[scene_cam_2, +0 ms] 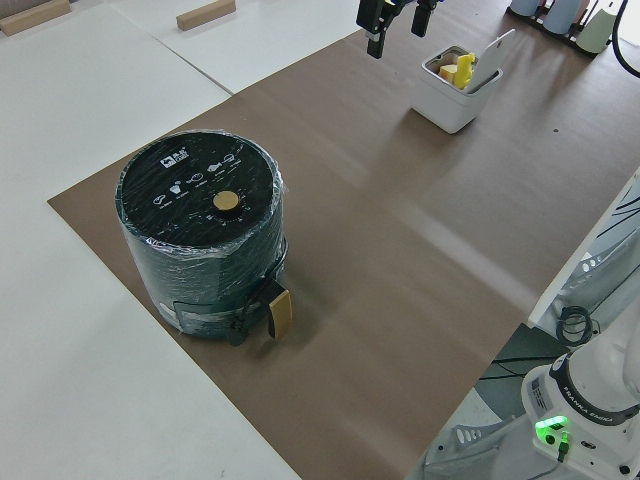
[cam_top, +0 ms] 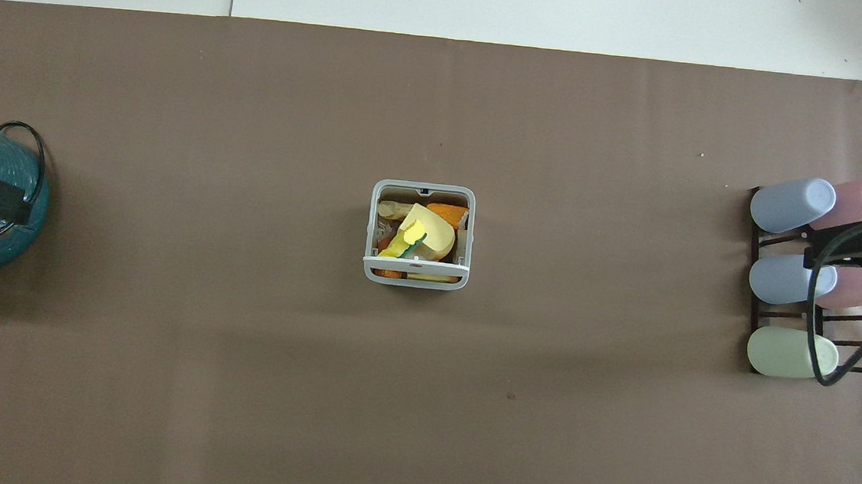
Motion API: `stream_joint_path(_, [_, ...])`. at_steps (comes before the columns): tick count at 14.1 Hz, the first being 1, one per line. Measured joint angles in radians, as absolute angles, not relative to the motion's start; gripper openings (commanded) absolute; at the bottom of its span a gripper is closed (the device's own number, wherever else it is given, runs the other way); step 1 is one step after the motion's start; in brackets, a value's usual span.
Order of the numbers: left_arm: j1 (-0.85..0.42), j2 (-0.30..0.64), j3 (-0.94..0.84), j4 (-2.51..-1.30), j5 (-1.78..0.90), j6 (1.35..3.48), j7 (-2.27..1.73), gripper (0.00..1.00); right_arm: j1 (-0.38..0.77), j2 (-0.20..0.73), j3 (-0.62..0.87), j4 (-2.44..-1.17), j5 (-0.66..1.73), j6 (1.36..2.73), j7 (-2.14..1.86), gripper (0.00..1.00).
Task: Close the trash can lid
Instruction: 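Move the left gripper toward the open grey trash bin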
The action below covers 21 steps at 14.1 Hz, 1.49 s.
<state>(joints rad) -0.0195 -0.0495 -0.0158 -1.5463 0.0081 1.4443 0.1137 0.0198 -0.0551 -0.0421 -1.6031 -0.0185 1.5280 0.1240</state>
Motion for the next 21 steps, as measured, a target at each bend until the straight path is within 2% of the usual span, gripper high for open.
stream_joint_path(7, [-0.026, -0.050, -0.023, -1.546, 0.008, 1.448, 0.114, 1.00, 0.020, -0.057, -0.040, -1.603, -0.018, 1.522, 0.145, 1.00])
stream_joint_path(11, [-0.078, -0.050, -0.033, -1.546, 0.007, 1.478, 0.116, 1.00, 0.020, -0.057, -0.040, -1.603, -0.018, 1.522, 0.146, 1.00])
stream_joint_path(17, [-0.090, -0.052, -0.127, -1.542, -0.025, 1.497, 0.045, 1.00, 0.020, -0.059, -0.040, -1.603, -0.018, 1.522, 0.146, 1.00])
stream_joint_path(19, [-0.096, -0.052, -0.176, -1.541, -0.026, 1.511, 0.017, 0.86, 0.020, -0.059, -0.040, -1.603, -0.018, 1.522, 0.146, 1.00])
stream_joint_path(21, [-0.100, -0.052, -0.226, -1.541, -0.026, 1.522, -0.036, 0.86, 0.020, -0.059, -0.040, -1.603, -0.018, 1.522, 0.146, 1.00])
